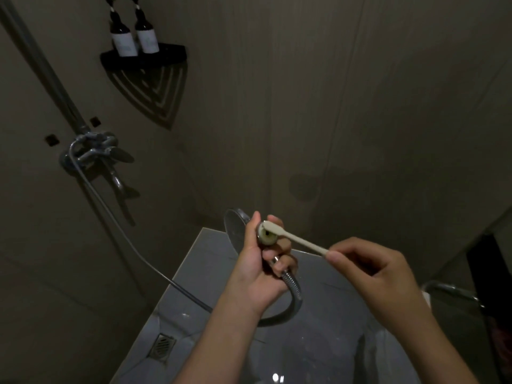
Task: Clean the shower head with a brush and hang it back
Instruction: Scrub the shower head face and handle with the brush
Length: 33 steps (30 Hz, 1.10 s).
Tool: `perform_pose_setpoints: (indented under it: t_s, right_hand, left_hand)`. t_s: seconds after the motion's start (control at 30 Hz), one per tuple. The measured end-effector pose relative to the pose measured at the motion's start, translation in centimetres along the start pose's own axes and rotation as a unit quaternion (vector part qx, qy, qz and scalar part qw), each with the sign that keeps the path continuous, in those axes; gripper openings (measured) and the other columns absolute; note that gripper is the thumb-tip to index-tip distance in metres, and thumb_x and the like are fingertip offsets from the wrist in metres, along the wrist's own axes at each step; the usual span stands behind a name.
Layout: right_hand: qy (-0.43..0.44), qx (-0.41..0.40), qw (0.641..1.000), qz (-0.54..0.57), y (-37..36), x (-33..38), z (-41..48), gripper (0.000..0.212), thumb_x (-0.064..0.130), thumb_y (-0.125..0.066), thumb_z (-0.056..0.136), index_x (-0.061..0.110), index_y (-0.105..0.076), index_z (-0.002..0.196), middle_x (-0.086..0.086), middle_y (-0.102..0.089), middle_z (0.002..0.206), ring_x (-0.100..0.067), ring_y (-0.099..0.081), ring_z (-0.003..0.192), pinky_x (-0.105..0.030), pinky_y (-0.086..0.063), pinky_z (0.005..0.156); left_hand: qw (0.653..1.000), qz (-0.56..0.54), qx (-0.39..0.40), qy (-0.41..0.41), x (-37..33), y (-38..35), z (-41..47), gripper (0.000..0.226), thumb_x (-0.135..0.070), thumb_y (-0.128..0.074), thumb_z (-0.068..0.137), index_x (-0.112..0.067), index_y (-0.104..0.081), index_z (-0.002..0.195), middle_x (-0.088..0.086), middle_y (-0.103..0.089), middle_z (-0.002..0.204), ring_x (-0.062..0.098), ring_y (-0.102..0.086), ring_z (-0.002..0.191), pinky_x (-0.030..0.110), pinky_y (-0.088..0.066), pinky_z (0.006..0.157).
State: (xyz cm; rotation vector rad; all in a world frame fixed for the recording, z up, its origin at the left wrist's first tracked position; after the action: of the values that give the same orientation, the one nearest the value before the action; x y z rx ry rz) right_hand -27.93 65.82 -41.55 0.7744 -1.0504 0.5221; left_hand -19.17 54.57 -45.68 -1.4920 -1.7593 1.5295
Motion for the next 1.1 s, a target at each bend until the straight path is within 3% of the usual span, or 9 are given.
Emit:
perform_pose_setpoints:
  t_s: [0.1, 0.23, 0.43, 0.6, 0.73, 0.87, 0.97, 1.1]
  right_hand:
    - [-0.004, 0.035, 0.999, -0.009, -0.5, -0.1, -0.4, 0.041, 0.069, -0.062, 0.068, 0.031, -0.072, 0.075, -0.003, -0.068, 0.073, -0.022, -0.062, 0.067, -0.038, -0.048, 0.059]
    - [-0.005, -0.017, 1.0, -0.007, 0.5, 0.1, 0.2, 0.026, 0.055, -0.068, 0.073, 0.029, -0.071, 0.075, 0.001, -0.069, 0.073, -0.015, -0.063, 0.068, -0.037, -0.05, 0.063]
    - [-0.025, 0.059, 0.998, -0.019, -0.9, -0.7, -0.5, 0.051, 0.078, -0.056, 0.065, 0.032, -0.072, 0.077, -0.008, -0.066, 0.072, -0.028, -0.06, 0.068, -0.048, -0.049, 0.061]
    - [-0.029, 0.009, 0.999, -0.02, -0.2, -0.8, -0.2, 0.04, 0.066, -0.061, 0.065, 0.029, -0.072, 0.078, 0.0, -0.069, 0.074, -0.021, -0.064, 0.07, -0.045, -0.052, 0.065]
    - [-0.035, 0.044, 0.998, -0.015, -1.4, -0.9, -0.5, 0.058, 0.082, -0.053, 0.064, 0.027, -0.07, 0.076, -0.012, -0.065, 0.072, -0.034, -0.059, 0.071, -0.049, -0.048, 0.063]
    - [-0.029, 0.016, 0.999, -0.021, -1.0, -0.8, -0.2, 0.053, 0.077, -0.053, 0.068, 0.028, -0.07, 0.078, -0.003, -0.068, 0.075, -0.026, -0.062, 0.071, -0.048, -0.051, 0.064]
    - [-0.034, 0.046, 0.998, -0.028, -1.6, -0.8, -0.3, 0.058, 0.08, -0.05, 0.067, 0.027, -0.069, 0.078, -0.01, -0.064, 0.072, -0.033, -0.059, 0.072, -0.051, -0.048, 0.064]
    - [-0.037, 0.03, 0.998, -0.034, -1.0, -0.6, -0.2, 0.042, 0.067, -0.057, 0.07, 0.028, -0.07, 0.079, -0.001, -0.068, 0.075, -0.024, -0.062, 0.071, -0.051, -0.051, 0.066]
  left_hand:
    - [1.0, -0.008, -0.008, 0.008, 0.0, 0.3, -0.1, 0.036, -0.046, -0.054, 0.076, -0.018, -0.061, 0.054, -0.008, -0.039, 0.038, 0.004, -0.034, 0.025, 0.013, -0.022, 0.028]
    - [0.999, -0.015, -0.028, 0.006, 0.4, 0.9, 0.1, 0.037, -0.044, -0.054, 0.083, -0.017, -0.056, 0.057, -0.009, -0.037, 0.042, 0.005, -0.032, 0.024, 0.014, -0.021, 0.027]
    - [0.999, 0.003, -0.018, 0.026, 0.5, 0.8, -0.1, 0.037, -0.046, -0.054, 0.078, -0.018, -0.061, 0.056, -0.007, -0.036, 0.034, 0.004, -0.033, 0.024, 0.013, -0.025, 0.026]
    - [0.999, 0.003, -0.045, 0.012, 0.2, 1.3, 0.1, 0.034, -0.044, -0.055, 0.079, -0.018, -0.062, 0.059, -0.009, -0.036, 0.036, 0.004, -0.033, 0.024, 0.013, -0.022, 0.028]
    - [0.999, 0.008, -0.038, 0.02, 0.0, 1.5, 0.0, 0.034, -0.045, -0.056, 0.077, -0.019, -0.062, 0.057, -0.008, -0.033, 0.034, 0.005, -0.031, 0.024, 0.012, -0.022, 0.028]
    - [0.999, 0.008, -0.045, 0.005, -0.2, 1.3, 0.0, 0.029, -0.042, -0.058, 0.075, -0.018, -0.061, 0.059, -0.009, -0.037, 0.038, 0.005, -0.033, 0.024, 0.012, -0.022, 0.028]
    - [0.999, 0.011, -0.05, 0.006, -0.3, 1.4, -0.1, 0.031, -0.042, -0.058, 0.074, -0.019, -0.062, 0.055, -0.009, -0.037, 0.037, 0.005, -0.032, 0.024, 0.012, -0.021, 0.029]
    - [0.998, 0.014, -0.057, 0.005, -0.3, 1.4, -0.1, 0.028, -0.042, -0.06, 0.074, -0.018, -0.061, 0.059, -0.01, -0.034, 0.037, 0.004, -0.031, 0.024, 0.013, -0.022, 0.027]
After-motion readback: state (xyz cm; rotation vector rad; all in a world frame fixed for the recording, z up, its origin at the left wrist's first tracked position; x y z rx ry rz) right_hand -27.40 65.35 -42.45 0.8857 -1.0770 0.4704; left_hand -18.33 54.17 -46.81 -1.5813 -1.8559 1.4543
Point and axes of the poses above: each hand's wrist, its own z-axis towards the middle knuckle, its own y-axis out of the back of the hand, x = y × z, the point moved 7 cm from there along z, towards the middle knuckle
